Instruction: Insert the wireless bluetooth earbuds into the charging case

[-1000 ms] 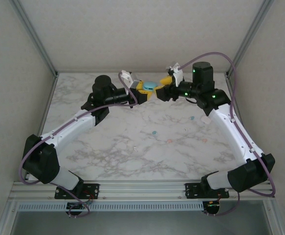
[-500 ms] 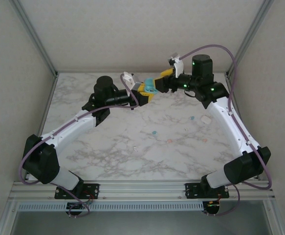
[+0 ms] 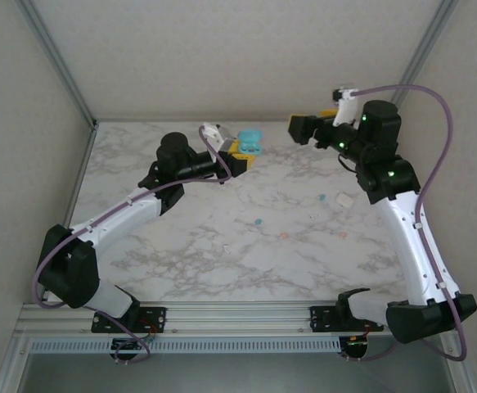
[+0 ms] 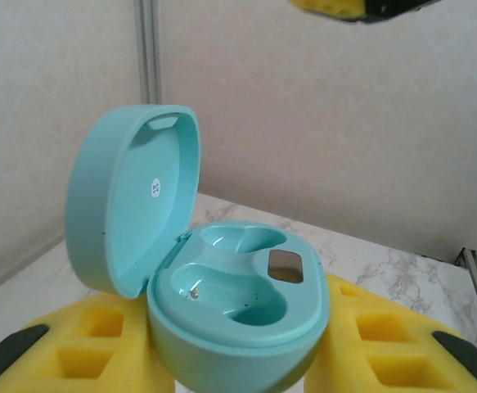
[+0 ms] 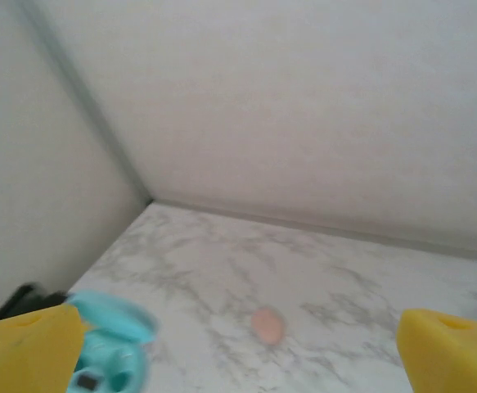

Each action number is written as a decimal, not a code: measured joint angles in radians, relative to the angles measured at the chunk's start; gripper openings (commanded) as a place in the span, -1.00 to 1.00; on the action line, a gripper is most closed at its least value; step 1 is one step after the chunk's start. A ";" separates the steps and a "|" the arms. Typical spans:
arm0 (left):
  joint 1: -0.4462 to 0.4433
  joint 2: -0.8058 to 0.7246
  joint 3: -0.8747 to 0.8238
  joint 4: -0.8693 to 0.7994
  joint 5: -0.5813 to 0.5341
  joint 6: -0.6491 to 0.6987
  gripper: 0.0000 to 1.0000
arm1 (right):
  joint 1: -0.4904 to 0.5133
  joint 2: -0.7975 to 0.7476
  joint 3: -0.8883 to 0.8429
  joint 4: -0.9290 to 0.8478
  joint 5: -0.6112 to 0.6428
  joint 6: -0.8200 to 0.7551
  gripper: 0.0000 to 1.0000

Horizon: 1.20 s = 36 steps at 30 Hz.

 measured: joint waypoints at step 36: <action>0.004 -0.073 -0.042 0.013 -0.039 -0.010 -0.49 | -0.251 0.719 -0.046 -0.394 0.171 0.181 -0.46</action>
